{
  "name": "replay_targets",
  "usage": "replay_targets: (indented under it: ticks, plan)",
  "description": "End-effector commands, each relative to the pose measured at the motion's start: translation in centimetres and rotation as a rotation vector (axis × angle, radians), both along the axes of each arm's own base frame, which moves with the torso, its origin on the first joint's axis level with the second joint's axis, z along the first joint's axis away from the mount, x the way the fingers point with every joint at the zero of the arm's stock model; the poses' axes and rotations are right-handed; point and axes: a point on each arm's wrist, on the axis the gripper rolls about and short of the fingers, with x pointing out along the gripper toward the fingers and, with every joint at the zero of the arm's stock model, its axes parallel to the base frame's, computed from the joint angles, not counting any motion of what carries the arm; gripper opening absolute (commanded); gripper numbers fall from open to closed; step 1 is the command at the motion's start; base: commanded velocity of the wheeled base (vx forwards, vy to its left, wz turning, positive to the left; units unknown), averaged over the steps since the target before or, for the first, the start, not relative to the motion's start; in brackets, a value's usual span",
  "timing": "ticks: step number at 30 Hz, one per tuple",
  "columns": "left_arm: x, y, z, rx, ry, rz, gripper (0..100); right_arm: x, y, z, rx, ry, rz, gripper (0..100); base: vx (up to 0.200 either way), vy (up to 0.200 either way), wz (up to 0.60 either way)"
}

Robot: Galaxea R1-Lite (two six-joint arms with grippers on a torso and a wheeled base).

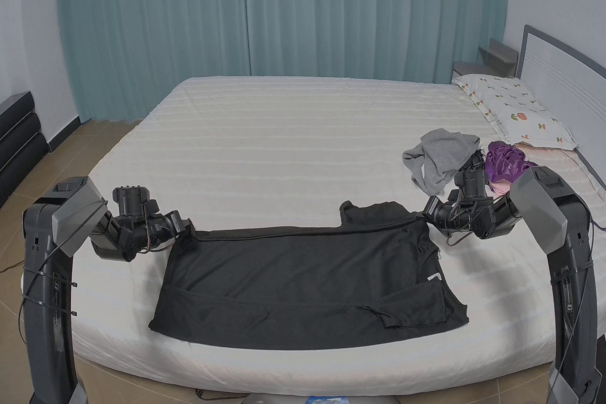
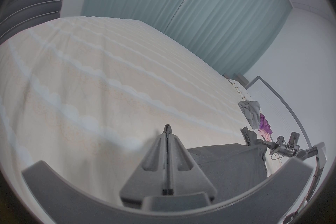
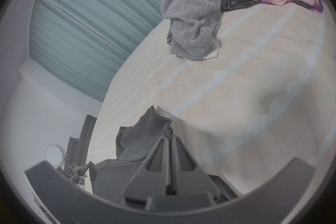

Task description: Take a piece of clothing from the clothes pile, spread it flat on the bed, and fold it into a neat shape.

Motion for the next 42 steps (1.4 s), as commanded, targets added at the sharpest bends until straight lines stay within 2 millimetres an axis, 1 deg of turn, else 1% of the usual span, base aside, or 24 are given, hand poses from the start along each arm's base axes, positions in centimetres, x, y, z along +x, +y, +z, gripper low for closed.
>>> replay_targets:
  ticks: [1,4,5,8,16,20,29,35,42]
  plan:
    - [0.1,0.4,0.3,0.002,-0.004,0.03,0,0.0,-0.1,0.4,0.001,-0.007,-0.001,0,0.0,0.0,0.0]
    - [0.2,0.4,0.7,-0.015,-0.007,0.067,0,-0.1,-0.1,0.7,0.002,-0.014,-0.001,0,0.0,0.0,0.0]
    - [0.2,0.5,1.7,-0.039,-0.016,0.097,0,-0.2,-0.3,1.1,0.0,-0.023,-0.003,0,0.0,0.0,0.0]
    - [0.3,0.5,2.6,-0.063,-0.024,0.117,0,-0.7,-0.5,1.0,-0.022,-0.029,0.01,0,0.0,0.0,0.0]
    - [-0.1,1.0,4.0,-0.074,-0.035,0.173,0,-1.2,-1.2,1.6,-0.027,-0.129,0.013,0,0.0,0.0,0.0]
    - [-0.2,1.0,4.1,-0.082,-0.029,0.183,0,-1.6,-1.3,1.2,-0.031,-0.15,0.029,0,0.0,0.0,0.0]
    - [-0.7,1.3,4.2,-0.084,-0.016,0.191,0,-2.4,-1.3,1.2,-0.052,-0.158,0.076,0,0.0,0.0,0.0]
    - [-1.2,1.8,4.4,-0.084,-0.012,0.202,0,-2.6,-1.4,1.5,-0.05,-0.185,0.095,0,0.0,0.0,0.0]
    - [-1.5,2.0,4.3,-0.086,-0.003,0.208,0,-2.8,-1.8,1.4,-0.038,-0.213,0.103,0,0.0,0.0,0.0]
